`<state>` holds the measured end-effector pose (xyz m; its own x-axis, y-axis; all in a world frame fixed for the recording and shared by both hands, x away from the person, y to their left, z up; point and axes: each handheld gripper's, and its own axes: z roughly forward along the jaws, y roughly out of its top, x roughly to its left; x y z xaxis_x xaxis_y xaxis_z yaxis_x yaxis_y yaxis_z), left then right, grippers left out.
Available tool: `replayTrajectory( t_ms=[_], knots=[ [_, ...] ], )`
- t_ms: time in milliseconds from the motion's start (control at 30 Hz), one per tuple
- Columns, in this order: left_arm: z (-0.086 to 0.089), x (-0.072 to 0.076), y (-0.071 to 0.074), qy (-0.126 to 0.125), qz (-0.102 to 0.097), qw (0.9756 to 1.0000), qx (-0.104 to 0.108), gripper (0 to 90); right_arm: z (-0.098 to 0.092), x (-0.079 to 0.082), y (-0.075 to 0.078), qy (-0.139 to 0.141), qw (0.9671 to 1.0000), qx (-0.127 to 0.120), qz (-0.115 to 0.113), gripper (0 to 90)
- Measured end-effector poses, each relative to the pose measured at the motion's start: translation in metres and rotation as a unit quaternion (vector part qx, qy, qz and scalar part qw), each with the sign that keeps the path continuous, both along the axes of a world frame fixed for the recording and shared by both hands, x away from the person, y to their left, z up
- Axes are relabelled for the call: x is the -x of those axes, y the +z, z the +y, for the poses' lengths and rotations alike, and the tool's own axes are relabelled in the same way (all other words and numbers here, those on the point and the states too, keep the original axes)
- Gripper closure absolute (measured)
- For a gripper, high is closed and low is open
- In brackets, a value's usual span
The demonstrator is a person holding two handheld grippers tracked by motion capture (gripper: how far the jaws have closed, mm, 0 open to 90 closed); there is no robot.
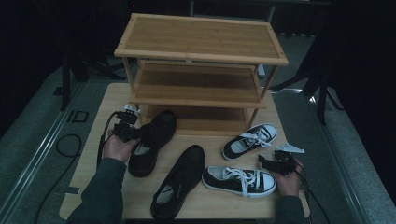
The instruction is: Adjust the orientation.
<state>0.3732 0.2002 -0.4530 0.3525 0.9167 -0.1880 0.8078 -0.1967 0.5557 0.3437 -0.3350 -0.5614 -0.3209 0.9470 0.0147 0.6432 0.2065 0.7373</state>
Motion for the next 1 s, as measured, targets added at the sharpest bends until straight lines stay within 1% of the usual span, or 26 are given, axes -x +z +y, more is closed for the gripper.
replayTrajectory(
  t_ms=[233,400,467,600,700,800,867,967,1000],
  knots=[
    [-0.005,-0.009,-0.002,0.017,-0.006,0.9998,-0.007,86.5,0.000,0.000,0.000,0.000,1.0000,0.000,0.000,22.5],
    [-0.009,-0.018,-0.008,0.041,-0.008,0.9991,-0.005,86.5,0.000,0.000,0.000,0.000,1.0000,0.000,0.000,22.5],
    [-0.010,-0.022,-0.010,0.053,-0.012,0.9985,-0.001,86.5,0.000,0.000,0.000,0.000,1.0000,0.000,0.000,22.5],
    [-0.013,-0.028,-0.013,0.077,-0.026,0.9967,0.005,86.6,0.000,0.000,0.000,0.000,1.0000,0.000,0.000,22.5],
    [-0.014,-0.032,-0.015,0.094,-0.032,0.9950,0.011,86.5,0.000,0.000,0.000,0.000,1.0000,0.000,0.000,22.5],
    [-0.016,-0.033,-0.018,0.108,-0.039,0.9933,0.010,86.5,0.000,0.000,0.000,0.000,1.0000,-0.001,0.000,22.5],
    [-0.018,-0.034,-0.019,0.114,-0.041,0.9926,0.007,86.5,0.000,0.000,0.000,0.001,1.0000,-0.001,0.000,22.5],
    [-0.020,-0.036,-0.019,0.124,-0.046,0.9911,0.013,86.5,0.000,0.000,0.000,0.001,1.0000,0.000,0.000,22.5],
    [-0.020,-0.037,-0.020,0.127,-0.047,0.9908,0.012,86.5,0.000,0.000,0.000,0.001,1.0000,0.000,0.000,22.5]
  ],
)
